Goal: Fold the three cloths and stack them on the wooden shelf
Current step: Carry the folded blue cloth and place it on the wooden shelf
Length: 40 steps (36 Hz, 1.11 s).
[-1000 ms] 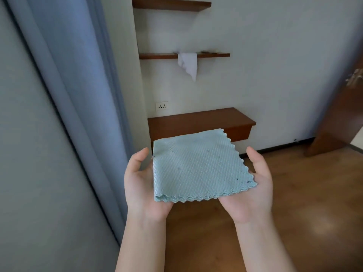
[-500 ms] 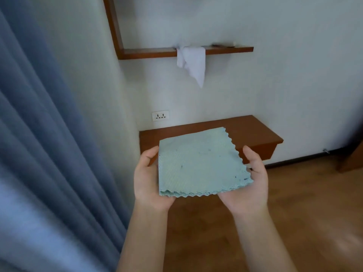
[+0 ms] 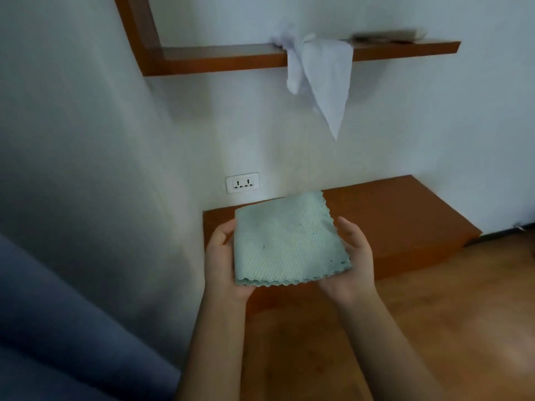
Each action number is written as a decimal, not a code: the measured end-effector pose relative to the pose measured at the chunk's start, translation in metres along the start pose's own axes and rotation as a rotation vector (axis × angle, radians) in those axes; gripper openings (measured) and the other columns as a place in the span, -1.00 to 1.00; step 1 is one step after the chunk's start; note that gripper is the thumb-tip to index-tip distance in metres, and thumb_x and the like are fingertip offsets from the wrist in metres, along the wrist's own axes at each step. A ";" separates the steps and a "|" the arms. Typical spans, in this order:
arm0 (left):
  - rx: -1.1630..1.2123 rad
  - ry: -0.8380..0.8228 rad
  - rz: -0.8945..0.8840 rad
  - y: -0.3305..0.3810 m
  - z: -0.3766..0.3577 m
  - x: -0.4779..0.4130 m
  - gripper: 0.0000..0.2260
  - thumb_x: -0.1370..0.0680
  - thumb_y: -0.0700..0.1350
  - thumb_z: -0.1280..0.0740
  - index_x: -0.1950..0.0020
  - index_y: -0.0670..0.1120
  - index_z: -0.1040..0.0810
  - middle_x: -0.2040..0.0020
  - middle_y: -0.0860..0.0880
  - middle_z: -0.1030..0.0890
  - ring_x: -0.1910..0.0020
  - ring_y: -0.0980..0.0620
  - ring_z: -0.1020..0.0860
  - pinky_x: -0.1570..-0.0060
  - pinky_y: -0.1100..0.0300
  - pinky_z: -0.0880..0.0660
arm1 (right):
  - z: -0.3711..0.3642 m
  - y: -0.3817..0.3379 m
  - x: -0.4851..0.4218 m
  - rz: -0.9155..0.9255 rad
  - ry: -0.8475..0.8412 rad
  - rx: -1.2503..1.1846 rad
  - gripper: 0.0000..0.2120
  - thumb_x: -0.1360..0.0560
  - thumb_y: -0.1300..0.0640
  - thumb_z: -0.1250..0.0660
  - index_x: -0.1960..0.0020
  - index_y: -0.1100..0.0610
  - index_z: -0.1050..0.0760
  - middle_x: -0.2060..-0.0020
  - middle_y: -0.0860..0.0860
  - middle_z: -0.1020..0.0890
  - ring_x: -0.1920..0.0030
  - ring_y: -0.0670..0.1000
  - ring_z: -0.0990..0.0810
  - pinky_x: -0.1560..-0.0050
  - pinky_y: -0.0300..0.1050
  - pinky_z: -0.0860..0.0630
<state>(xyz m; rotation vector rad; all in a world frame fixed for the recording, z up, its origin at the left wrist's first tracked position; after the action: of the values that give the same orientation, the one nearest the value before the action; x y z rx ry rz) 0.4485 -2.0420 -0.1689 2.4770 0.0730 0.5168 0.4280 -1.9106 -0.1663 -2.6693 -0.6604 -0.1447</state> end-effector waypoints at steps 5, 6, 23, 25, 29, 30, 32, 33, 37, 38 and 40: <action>-0.028 -0.003 0.072 0.009 0.010 -0.072 -0.81 -0.55 -0.11 -0.19 0.08 -0.14 -0.57 0.28 -0.07 -0.63 0.34 -0.01 -0.62 0.33 0.19 -0.54 | 0.017 -0.004 -0.066 -0.023 0.122 0.059 -0.49 -0.09 0.07 -0.50 -0.03 0.16 -0.60 0.17 0.10 -0.66 0.23 0.11 -0.67 0.25 -0.05 -0.60; -0.030 0.004 0.091 0.008 0.012 -0.084 -0.80 -0.55 -0.11 -0.18 0.04 -0.15 -0.57 0.28 -0.08 -0.64 0.33 -0.01 -0.63 0.37 0.19 -0.55 | 0.021 -0.005 -0.076 -0.040 0.157 0.091 -0.55 -0.20 0.05 -0.44 -0.07 0.15 -0.57 0.19 0.09 -0.66 0.23 0.10 -0.67 0.26 -0.07 -0.60; -0.314 0.333 0.369 -0.027 0.086 -0.222 -0.80 -0.57 -0.17 -0.23 -0.19 -0.12 -0.43 0.02 -0.17 -0.59 0.07 -0.17 -0.57 0.17 -0.03 -0.50 | 0.120 -0.003 -0.236 -0.347 0.384 0.690 -0.73 -0.57 0.07 -0.19 -0.24 0.13 -0.38 -0.02 0.13 -0.58 0.02 0.17 -0.57 0.14 0.04 -0.51; -0.349 0.379 0.399 -0.032 0.094 -0.235 -0.79 -0.57 -0.18 -0.24 -0.21 -0.13 -0.41 0.04 -0.17 -0.57 0.08 -0.16 -0.55 0.19 -0.03 -0.49 | 0.132 -0.002 -0.249 -0.348 0.391 0.813 -0.73 -0.57 0.11 -0.19 -0.25 0.15 -0.38 0.00 0.12 -0.57 0.01 0.17 -0.57 0.10 0.06 -0.52; -0.404 0.400 0.412 -0.043 0.110 -0.260 -0.72 -0.56 -0.29 -0.22 -0.25 -0.10 -0.40 0.01 -0.16 -0.55 0.08 -0.16 -0.54 0.21 -0.03 -0.49 | 0.158 0.001 -0.274 -0.369 0.413 0.996 -0.70 -0.58 0.19 -0.19 -0.30 0.19 -0.37 -0.01 0.09 -0.55 -0.08 0.20 -0.54 -0.12 0.17 -0.49; -0.412 0.395 0.410 -0.045 0.113 -0.266 -0.70 -0.55 -0.33 -0.21 -0.25 -0.09 -0.40 0.00 -0.16 -0.55 0.07 -0.16 -0.53 0.19 -0.03 -0.49 | 0.164 0.002 -0.279 -0.382 0.408 1.033 -0.71 -0.58 0.20 -0.19 -0.29 0.19 -0.38 0.02 0.07 -0.55 -0.06 0.18 -0.54 -0.08 0.14 -0.51; -0.441 0.397 0.414 -0.049 0.122 -0.276 -0.65 -0.54 -0.38 -0.19 -0.26 -0.07 -0.40 -0.04 -0.16 -0.54 0.00 -0.19 -0.52 0.13 -0.05 -0.50 | 0.174 0.004 -0.289 -0.404 0.399 1.114 -0.71 -0.58 0.21 -0.19 -0.30 0.18 -0.36 0.02 0.05 -0.53 -0.02 0.13 -0.54 0.05 0.02 -0.52; -0.458 0.397 0.420 -0.051 0.126 -0.280 -0.62 -0.53 -0.39 -0.18 -0.29 -0.07 -0.39 -0.09 -0.17 -0.53 -0.06 -0.21 -0.51 0.08 -0.06 -0.50 | 0.179 0.005 -0.292 -0.414 0.400 1.158 -0.69 -0.58 0.22 -0.18 -0.32 0.19 -0.35 -0.03 0.06 -0.53 -0.04 0.13 -0.53 0.05 -0.01 -0.51; -0.532 0.389 0.438 -0.055 0.139 -0.289 -0.54 -0.52 -0.44 -0.12 -0.38 -0.13 -0.34 -0.20 -0.19 -0.50 -0.15 -0.23 -0.49 0.03 -0.06 -0.51 | 0.194 0.010 -0.300 -0.439 0.402 1.299 -0.64 -0.58 0.24 -0.17 -0.38 0.21 -0.29 -0.26 0.15 -0.46 -0.19 0.15 -0.48 -0.18 0.08 -0.45; -0.541 0.392 0.432 -0.054 0.142 -0.290 -0.54 -0.51 -0.44 -0.11 -0.38 -0.15 -0.32 -0.17 -0.19 -0.50 -0.14 -0.22 -0.49 0.05 -0.04 -0.51 | 0.196 0.011 -0.302 -0.445 0.397 1.327 -0.62 -0.58 0.24 -0.17 -0.39 0.21 -0.27 -0.27 0.15 -0.45 -0.18 0.14 -0.48 -0.19 0.08 -0.45; -0.551 0.410 0.412 -0.052 0.150 -0.290 -0.54 -0.51 -0.45 -0.10 -0.38 -0.15 -0.30 -0.10 -0.15 -0.50 -0.09 -0.19 -0.49 0.08 -0.03 -0.50 | 0.202 0.014 -0.305 -0.460 0.390 1.381 -0.59 -0.58 0.23 -0.17 -0.41 0.20 -0.22 -0.26 0.13 -0.42 -0.10 0.07 -0.47 -0.14 0.03 -0.45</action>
<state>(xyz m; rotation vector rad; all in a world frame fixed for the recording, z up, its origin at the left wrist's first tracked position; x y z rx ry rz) 0.2408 -2.1308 -0.4105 1.8165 -0.3757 1.0562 0.1671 -1.9737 -0.4143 -1.1166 -0.8000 -0.2144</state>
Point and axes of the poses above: each hand's wrist, its own x-axis away from the middle knuckle, its own z-axis out of the back of the hand, y = z × x, the point moved 5 cm from there along -x, towards the middle knuckle
